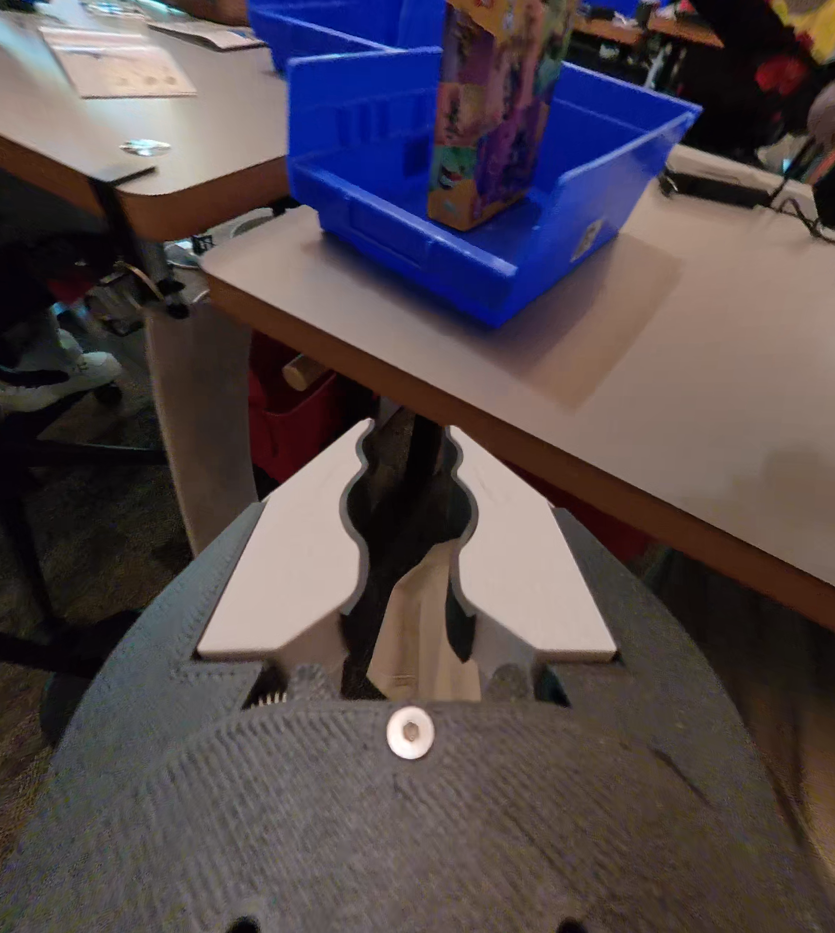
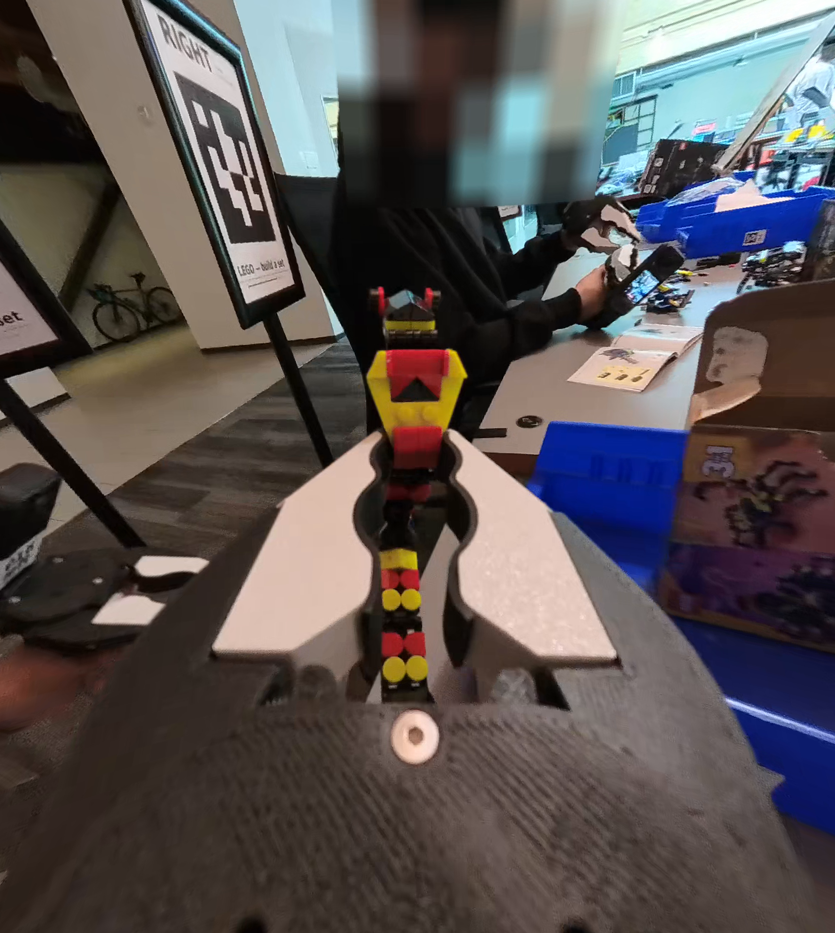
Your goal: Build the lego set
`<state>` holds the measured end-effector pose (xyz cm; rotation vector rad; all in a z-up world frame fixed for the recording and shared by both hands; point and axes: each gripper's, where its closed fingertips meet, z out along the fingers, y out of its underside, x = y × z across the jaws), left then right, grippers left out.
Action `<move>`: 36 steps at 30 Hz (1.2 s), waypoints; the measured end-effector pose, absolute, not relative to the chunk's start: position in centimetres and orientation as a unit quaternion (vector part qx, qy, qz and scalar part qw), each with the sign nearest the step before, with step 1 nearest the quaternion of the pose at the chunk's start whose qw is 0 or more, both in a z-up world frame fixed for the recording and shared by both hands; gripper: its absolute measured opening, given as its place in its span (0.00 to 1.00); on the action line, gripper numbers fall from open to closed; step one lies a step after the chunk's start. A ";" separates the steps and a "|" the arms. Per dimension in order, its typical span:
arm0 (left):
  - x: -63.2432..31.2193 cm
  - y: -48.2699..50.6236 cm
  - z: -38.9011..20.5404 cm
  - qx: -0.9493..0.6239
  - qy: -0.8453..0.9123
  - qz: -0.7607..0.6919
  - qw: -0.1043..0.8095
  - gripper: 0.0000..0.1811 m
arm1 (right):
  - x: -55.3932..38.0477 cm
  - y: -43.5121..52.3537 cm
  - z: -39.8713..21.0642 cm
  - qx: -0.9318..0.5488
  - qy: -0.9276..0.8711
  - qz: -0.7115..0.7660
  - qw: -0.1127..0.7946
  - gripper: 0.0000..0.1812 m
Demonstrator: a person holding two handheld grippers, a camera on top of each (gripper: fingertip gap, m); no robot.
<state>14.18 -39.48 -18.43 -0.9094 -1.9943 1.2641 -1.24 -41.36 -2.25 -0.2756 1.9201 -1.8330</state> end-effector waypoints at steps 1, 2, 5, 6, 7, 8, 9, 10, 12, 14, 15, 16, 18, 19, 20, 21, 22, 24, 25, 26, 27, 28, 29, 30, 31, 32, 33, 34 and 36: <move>15.0 -40.0 -18.3 -0.330 -0.755 0.479 0.301 0.13 | -1.4 -41.5 -2.3 -0.098 0.699 -0.670 0.230 0.10; 15.9 -40.5 -18.4 -0.319 -0.760 0.483 0.295 0.12 | -1.5 -41.6 -2.5 -0.096 0.701 -0.671 0.222 0.10; 18.4 -41.8 -18.4 -0.292 -0.771 0.500 0.267 0.11 | -1.4 -42.2 -3.3 -0.102 0.715 -0.665 0.187 0.10; 19.1 -42.1 -18.3 -0.286 -0.772 0.505 0.259 0.11 | -1.1 -42.3 -3.5 -0.104 0.718 -0.662 0.189 0.10; 19.7 -42.4 -18.2 -0.279 -0.773 0.511 0.252 0.11 | -0.7 -42.4 -3.6 -0.103 0.718 -0.659 0.197 0.10; 20.3 -42.6 -18.1 -0.273 -0.773 0.516 0.249 0.10 | -0.4 -42.4 -3.6 -0.101 0.718 -0.658 0.203 0.10; 20.6 -42.6 -17.9 -0.270 -0.772 0.518 0.251 0.08 | -0.1 -42.5 -3.6 -0.101 0.718 -0.657 0.206 0.10; 20.9 -42.5 -17.8 -0.266 -0.772 0.518 0.255 0.07 | 0.1 -42.5 -3.6 -0.103 0.718 -0.655 0.209 0.10; 21.3 -42.4 -17.6 -0.263 -0.771 0.518 0.261 0.06 | 0.9 -42.2 -3.4 -0.109 0.711 -0.652 0.239 0.10; 21.4 -42.2 -17.6 -0.263 -0.771 0.516 0.265 0.06 | 1.2 -41.8 -3.0 -0.113 0.705 -0.646 0.271 0.10; 21.3 -42.2 -17.6 -0.265 -0.771 0.515 0.265 0.05 | 1.1 -41.7 -3.1 -0.119 0.709 -0.645 0.260 0.10; 21.2 -42.1 -17.7 -0.269 -0.771 0.513 0.266 0.05 | 0.9 -41.7 -3.1 -0.126 0.712 -0.646 0.243 0.10; 20.9 -41.9 -17.9 -0.276 -0.771 0.510 0.264 0.06 | 1.1 -41.2 -2.5 -0.135 0.704 -0.650 0.252 0.10; 20.8 -41.8 -18.0 -0.279 -0.771 0.509 0.263 0.06 | 1.1 -40.9 -2.1 -0.131 0.698 -0.650 0.269 0.10; 20.7 -41.8 -18.1 -0.282 -0.771 0.508 0.261 0.06 | 1.0 -40.8 -1.8 -0.129 0.697 -0.653 0.269 0.09; 20.6 -41.7 -18.1 -0.284 -0.771 0.507 0.260 0.06 | 0.9 -40.8 -1.8 -0.133 0.699 -0.654 0.257 0.09; 20.6 -41.7 -18.2 -0.284 -0.771 0.506 0.260 0.05 | 0.9 -40.7 -1.7 -0.139 0.701 -0.653 0.250 0.09; 20.6 -41.7 -18.2 -0.282 -0.773 0.505 0.261 0.05 | 1.4 -40.2 -1.0 -0.138 0.689 -0.652 0.284 0.10; 20.7 -41.8 -18.3 -0.281 -0.774 0.504 0.262 0.05 | 1.1 -40.2 -0.8 -0.129 0.688 -0.655 0.283 0.09; 20.7 -41.8 -18.3 -0.279 -0.775 0.503 0.262 0.05 | 0.7 -40.3 -0.9 -0.128 0.696 -0.658 0.259 0.09; 20.7 -41.8 -18.4 -0.278 -0.776 0.501 0.264 0.05 | 0.2 -40.5 -1.3 -0.132 0.710 -0.656 0.221 0.09; 20.7 -41.8 -18.4 -0.278 -0.777 0.499 0.265 0.05 | -0.1 -40.6 -1.6 -0.137 0.720 -0.654 0.188 0.10; 20.7 -41.8 -18.5 -0.279 -0.777 0.498 0.265 0.05 | 0.0 -40.5 -1.4 -0.142 0.720 -0.655 0.181 0.10; 20.6 -41.7 -18.5 -0.280 -0.777 0.498 0.265 0.06 | 0.1 -40.3 -1.0 -0.140 0.715 -0.658 0.191 0.09; 20.6 -41.7 -18.6 -0.282 -0.777 0.497 0.265 0.06 | 0.2 -40.1 -0.5 -0.136 0.710 -0.663 0.198 0.09; 20.5 -41.7 -18.7 -0.283 -0.778 0.496 0.263 0.05 | 0.1 -40.0 -0.3 -0.136 0.708 -0.665 0.192 0.09; 20.5 -41.7 -18.7 -0.285 -0.778 0.495 0.262 0.05 | 0.0 -39.9 -0.3 -0.140 0.711 -0.665 0.181 0.09; 20.4 -41.6 -18.8 -0.287 -0.778 0.494 0.261 0.05 | 0.0 -39.9 -0.2 -0.143 0.711 -0.665 0.178 0.09; 20.4 -41.6 -18.8 -0.288 -0.778 0.494 0.260 0.06 | 0.4 -39.5 0.4 -0.140 0.698 -0.668 0.217 0.09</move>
